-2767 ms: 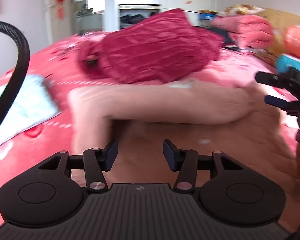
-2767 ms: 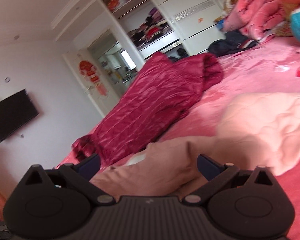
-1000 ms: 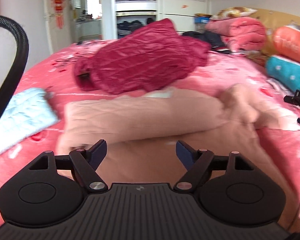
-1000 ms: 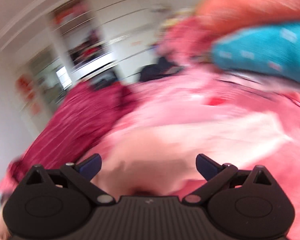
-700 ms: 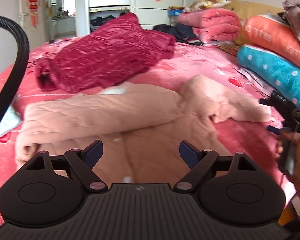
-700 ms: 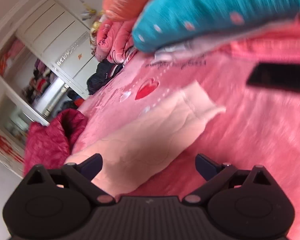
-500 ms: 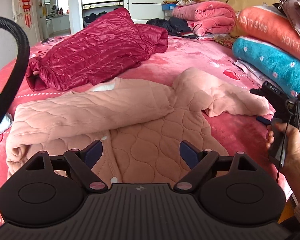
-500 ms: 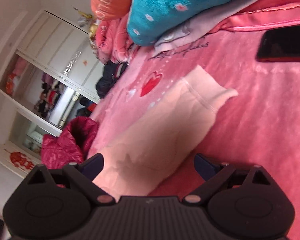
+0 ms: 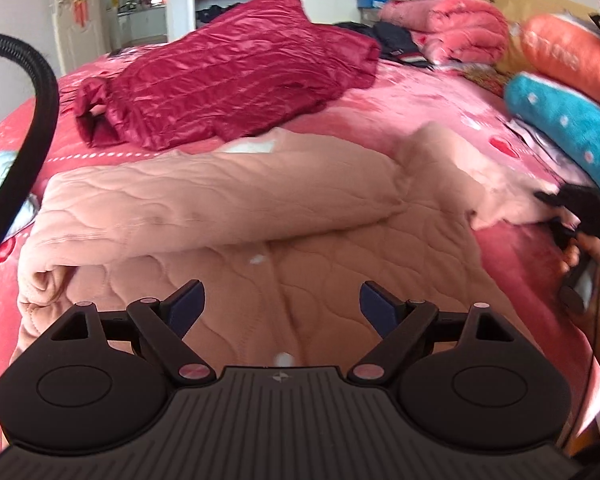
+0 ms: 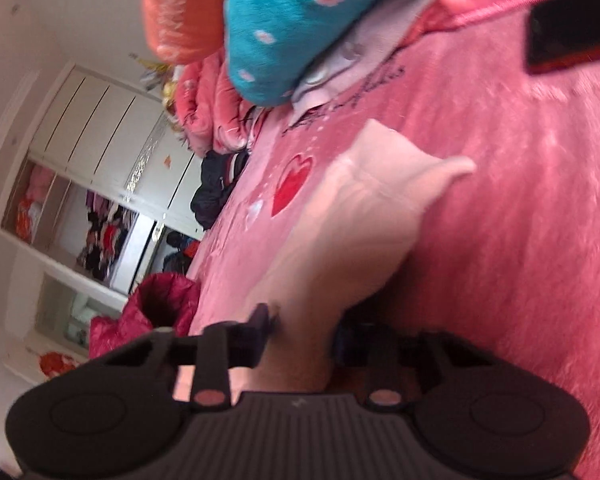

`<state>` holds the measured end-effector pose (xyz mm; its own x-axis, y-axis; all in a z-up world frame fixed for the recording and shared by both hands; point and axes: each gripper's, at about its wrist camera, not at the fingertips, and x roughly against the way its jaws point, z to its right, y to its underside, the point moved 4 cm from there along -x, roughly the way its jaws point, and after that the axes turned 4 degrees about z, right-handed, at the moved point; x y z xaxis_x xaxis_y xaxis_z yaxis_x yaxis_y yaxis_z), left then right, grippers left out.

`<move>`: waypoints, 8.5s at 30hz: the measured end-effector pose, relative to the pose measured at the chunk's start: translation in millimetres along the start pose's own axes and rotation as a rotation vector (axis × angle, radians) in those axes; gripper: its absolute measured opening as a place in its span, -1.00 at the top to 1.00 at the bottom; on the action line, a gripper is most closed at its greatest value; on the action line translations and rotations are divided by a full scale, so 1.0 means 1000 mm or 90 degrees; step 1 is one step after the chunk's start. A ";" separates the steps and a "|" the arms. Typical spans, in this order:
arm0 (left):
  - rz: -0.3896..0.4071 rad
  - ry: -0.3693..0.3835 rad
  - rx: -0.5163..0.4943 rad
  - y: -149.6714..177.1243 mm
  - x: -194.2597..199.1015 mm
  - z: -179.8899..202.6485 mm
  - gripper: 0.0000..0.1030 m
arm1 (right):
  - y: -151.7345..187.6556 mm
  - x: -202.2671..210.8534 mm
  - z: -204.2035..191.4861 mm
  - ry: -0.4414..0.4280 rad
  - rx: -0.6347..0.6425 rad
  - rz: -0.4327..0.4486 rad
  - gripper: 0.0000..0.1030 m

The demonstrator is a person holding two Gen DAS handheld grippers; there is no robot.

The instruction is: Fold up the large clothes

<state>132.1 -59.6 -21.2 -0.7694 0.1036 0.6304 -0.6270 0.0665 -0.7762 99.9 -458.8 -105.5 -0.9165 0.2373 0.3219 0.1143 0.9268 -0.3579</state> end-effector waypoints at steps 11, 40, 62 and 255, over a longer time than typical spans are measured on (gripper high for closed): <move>0.085 0.002 0.119 -0.017 -0.002 -0.078 -1.00 | 0.002 0.042 -0.098 -0.065 0.206 0.063 0.84; 0.209 0.003 0.415 -0.025 0.021 -0.269 -1.00 | 0.287 0.058 -0.311 -0.358 0.454 -0.283 0.86; 0.275 0.173 0.393 -0.043 0.010 -0.253 -1.00 | 0.411 0.086 -0.249 -0.265 0.722 -0.384 -0.59; 0.055 -0.127 0.078 -0.045 -0.032 -0.215 -0.90 | 0.208 0.002 -0.163 -0.153 0.575 -0.285 -0.81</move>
<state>210.7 147.5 -9.4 -0.8221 -0.0957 0.5612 -0.5584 -0.0565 -0.8277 184.2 -218.0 -36.7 -0.8678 -0.2314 0.4398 -0.4952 0.3282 -0.8044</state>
